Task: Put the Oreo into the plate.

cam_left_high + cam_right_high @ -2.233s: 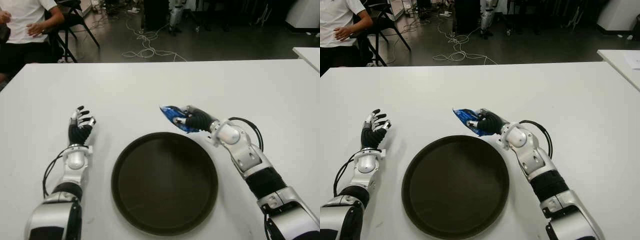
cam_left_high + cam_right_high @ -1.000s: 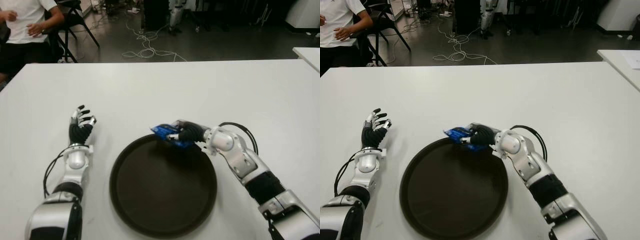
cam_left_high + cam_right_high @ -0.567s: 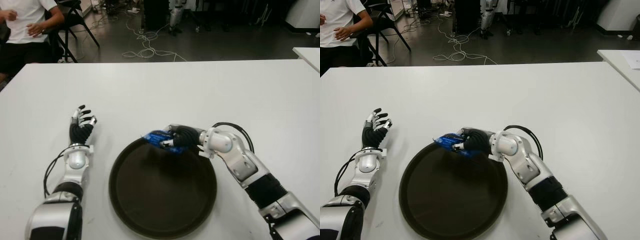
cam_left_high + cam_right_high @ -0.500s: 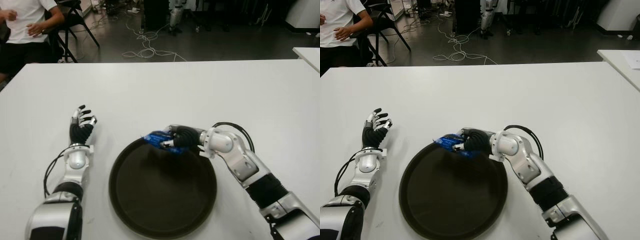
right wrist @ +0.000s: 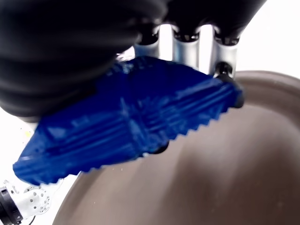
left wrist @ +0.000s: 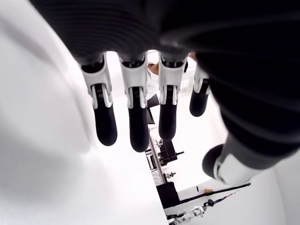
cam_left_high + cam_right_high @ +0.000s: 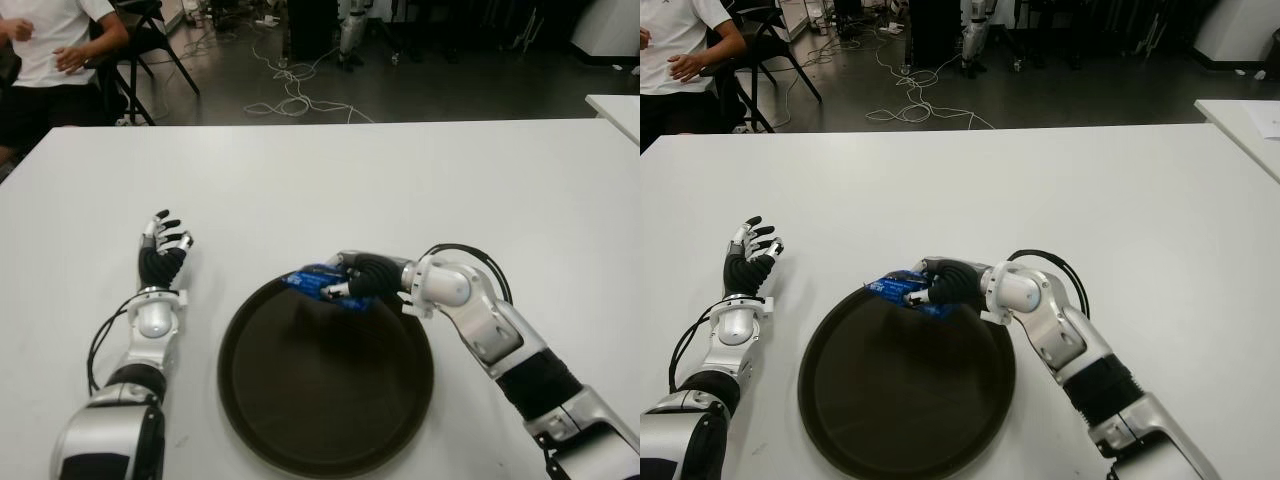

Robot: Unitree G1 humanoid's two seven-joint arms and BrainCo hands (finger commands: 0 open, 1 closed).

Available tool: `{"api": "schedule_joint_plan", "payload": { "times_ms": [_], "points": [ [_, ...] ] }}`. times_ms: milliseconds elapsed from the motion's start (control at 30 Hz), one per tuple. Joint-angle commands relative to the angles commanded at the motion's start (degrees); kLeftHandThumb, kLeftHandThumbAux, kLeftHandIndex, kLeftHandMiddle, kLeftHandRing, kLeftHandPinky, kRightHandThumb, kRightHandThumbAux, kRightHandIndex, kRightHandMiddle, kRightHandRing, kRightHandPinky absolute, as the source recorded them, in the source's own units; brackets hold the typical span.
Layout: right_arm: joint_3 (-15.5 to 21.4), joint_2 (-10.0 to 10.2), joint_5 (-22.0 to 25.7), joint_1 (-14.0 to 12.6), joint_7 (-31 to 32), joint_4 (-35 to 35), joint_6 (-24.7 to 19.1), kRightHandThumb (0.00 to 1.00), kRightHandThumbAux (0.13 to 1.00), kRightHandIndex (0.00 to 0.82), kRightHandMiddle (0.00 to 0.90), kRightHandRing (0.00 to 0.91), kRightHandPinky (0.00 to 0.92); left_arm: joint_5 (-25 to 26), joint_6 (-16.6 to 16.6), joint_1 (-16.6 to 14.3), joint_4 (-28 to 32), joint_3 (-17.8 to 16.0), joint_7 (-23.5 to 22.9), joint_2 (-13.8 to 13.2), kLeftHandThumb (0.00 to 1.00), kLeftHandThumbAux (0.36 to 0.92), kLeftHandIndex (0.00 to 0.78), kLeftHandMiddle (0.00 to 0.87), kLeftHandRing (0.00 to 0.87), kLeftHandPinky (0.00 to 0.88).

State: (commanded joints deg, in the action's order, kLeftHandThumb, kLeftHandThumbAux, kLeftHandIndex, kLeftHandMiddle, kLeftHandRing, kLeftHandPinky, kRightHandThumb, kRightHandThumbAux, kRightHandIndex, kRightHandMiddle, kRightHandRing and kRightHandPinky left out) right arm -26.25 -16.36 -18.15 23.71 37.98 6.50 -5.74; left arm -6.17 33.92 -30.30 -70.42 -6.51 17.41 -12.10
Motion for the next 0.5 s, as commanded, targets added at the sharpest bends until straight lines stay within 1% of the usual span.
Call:
{"api": "schedule_joint_plan", "payload": {
  "times_ms": [167,300,500],
  "points": [
    [-0.01,-0.41,-0.37,0.04,0.32,-1.0,-0.56,0.71,0.715,0.44,0.814,0.815,0.803,0.09,-0.17,-0.04,-0.21,-0.05,-0.21,-0.06,0.336,0.637,0.156,0.241,0.276,0.317],
    [-0.16,-0.8,-0.78,0.15,0.38,-1.56,-0.78,0.71,0.715,0.44,0.814,0.817,0.808,-0.09,-0.4,-0.13,-0.32,0.08,-0.07,-0.15,0.324,0.639,0.152,0.238,0.273,0.316],
    [-0.16,-0.82,-0.62,0.02,-0.03,-0.9,0.06,0.71,0.715,0.441,0.811,0.817,0.807,0.24,-0.45,-0.13,-0.37,-0.16,-0.48,-0.1,0.317,0.639,0.152,0.235,0.266,0.308]
  ]
}}
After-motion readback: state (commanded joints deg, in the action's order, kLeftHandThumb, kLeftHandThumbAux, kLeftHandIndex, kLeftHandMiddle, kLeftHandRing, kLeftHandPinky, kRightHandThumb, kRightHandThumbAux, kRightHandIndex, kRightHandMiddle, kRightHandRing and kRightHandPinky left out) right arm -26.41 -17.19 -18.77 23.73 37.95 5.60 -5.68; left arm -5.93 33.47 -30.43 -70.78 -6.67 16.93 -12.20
